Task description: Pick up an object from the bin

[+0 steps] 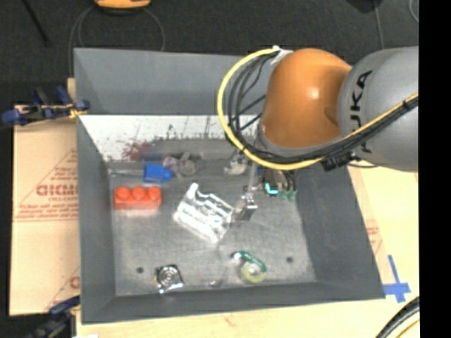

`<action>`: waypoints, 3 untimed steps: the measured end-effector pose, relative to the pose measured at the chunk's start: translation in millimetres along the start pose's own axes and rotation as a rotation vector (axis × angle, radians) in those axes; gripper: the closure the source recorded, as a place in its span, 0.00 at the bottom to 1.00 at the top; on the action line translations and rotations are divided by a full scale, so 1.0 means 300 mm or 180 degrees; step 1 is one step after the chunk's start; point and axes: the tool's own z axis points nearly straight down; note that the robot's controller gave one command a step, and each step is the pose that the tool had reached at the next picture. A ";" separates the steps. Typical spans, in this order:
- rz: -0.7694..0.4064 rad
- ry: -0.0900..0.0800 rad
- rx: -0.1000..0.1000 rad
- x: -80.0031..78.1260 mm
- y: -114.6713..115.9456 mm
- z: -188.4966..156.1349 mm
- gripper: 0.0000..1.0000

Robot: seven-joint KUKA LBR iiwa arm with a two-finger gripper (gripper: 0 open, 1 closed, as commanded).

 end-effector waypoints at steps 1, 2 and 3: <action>-0.0641 -0.0037 0.0004 -0.032 0.034 0.376 0.00; -0.0637 -0.0027 -0.0001 -0.030 0.036 0.384 1.00; -0.0719 -0.0034 0.0009 -0.030 -0.010 0.144 1.00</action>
Offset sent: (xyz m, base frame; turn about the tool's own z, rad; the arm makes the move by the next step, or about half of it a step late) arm 0.0080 0.0128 -0.1331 -0.2132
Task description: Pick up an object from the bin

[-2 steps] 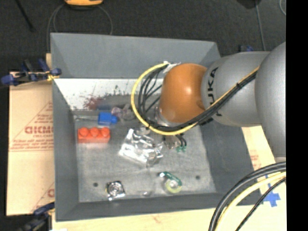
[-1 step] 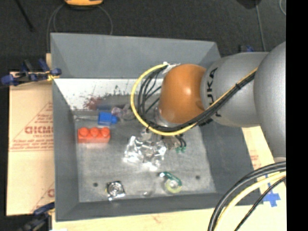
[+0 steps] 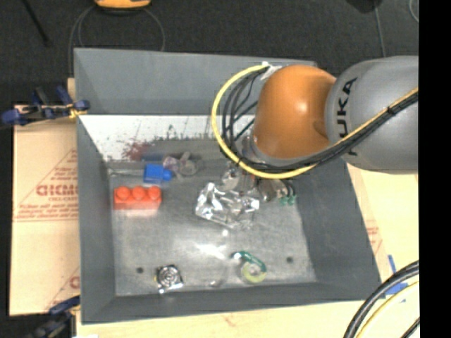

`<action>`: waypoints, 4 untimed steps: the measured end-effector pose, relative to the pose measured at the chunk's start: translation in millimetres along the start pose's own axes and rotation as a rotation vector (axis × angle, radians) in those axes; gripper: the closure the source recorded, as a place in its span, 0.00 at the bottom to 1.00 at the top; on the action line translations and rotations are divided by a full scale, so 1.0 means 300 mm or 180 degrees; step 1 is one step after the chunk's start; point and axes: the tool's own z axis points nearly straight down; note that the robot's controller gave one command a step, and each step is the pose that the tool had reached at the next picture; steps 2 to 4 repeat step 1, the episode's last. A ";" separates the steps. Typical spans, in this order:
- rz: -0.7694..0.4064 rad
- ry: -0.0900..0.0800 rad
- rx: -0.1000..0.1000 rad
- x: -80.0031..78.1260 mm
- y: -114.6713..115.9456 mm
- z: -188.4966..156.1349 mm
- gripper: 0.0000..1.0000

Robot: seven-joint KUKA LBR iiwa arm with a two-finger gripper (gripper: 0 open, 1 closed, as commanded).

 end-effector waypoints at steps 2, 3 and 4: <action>0.0135 0.0002 0.0007 0.076 -0.198 -0.220 1.00; 0.0135 0.0002 0.0007 0.076 -0.198 -0.220 1.00; 0.0135 0.0002 0.0007 0.076 -0.198 -0.220 1.00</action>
Offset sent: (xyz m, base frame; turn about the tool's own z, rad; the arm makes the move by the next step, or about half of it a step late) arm -0.0100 -0.0572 0.0624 0.0333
